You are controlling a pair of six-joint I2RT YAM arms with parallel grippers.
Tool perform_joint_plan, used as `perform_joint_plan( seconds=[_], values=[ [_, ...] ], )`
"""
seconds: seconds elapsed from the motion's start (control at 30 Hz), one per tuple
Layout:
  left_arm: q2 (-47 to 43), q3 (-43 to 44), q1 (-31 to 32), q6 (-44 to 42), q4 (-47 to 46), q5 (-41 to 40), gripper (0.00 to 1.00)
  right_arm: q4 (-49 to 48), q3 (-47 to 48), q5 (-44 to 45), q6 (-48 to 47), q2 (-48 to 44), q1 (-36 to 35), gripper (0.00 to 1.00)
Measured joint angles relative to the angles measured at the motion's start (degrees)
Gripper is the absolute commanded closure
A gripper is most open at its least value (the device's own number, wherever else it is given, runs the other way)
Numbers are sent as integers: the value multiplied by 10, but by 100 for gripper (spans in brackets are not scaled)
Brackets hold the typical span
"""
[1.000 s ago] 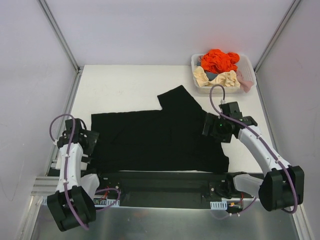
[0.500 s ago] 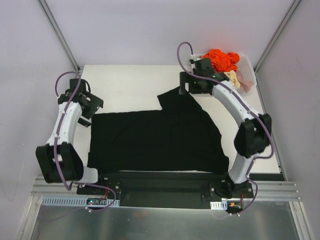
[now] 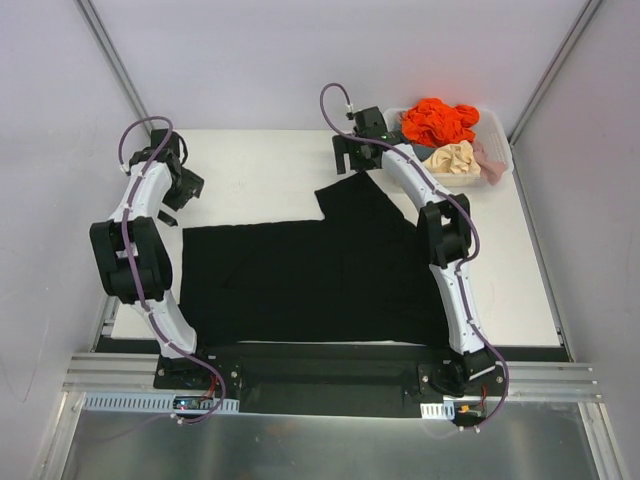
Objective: Fold and stack the t-shirts
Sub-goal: Fold the tshirt
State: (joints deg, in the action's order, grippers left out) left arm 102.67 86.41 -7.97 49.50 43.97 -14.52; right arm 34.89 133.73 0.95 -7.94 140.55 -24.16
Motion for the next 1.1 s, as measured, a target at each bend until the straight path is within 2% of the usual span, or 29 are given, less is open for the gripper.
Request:
perform_joint_plan(
  seconds=[0.3, 0.53, 0.77, 0.87, 0.97, 1.0, 1.1],
  values=[
    [99, 35, 0, -10, 1, 0, 1, -24, 37, 6, 8, 76, 4, 3],
    [116, 40, 0, -10, 3, -4, 1, -27, 41, 12, 22, 87, 8, 3],
    [118, 41, 0, -12, 12, -10, 1, -1, 40, -24, 40, 87, 9, 3],
    [122, 41, -1, -14, 16, -11, 1, 1, 39, -32, 43, 87, 9, 14],
    [126, 41, -4, -17, 19, -10, 1, 5, 39, -32, 46, 87, 9, 35],
    [126, 41, -4, -19, 19, -10, 1, 6, 39, -31, 46, 87, 9, 46],
    [126, 42, -8, -22, 20, -10, 1, 17, 39, -23, 47, 87, 9, 61]
  ],
)
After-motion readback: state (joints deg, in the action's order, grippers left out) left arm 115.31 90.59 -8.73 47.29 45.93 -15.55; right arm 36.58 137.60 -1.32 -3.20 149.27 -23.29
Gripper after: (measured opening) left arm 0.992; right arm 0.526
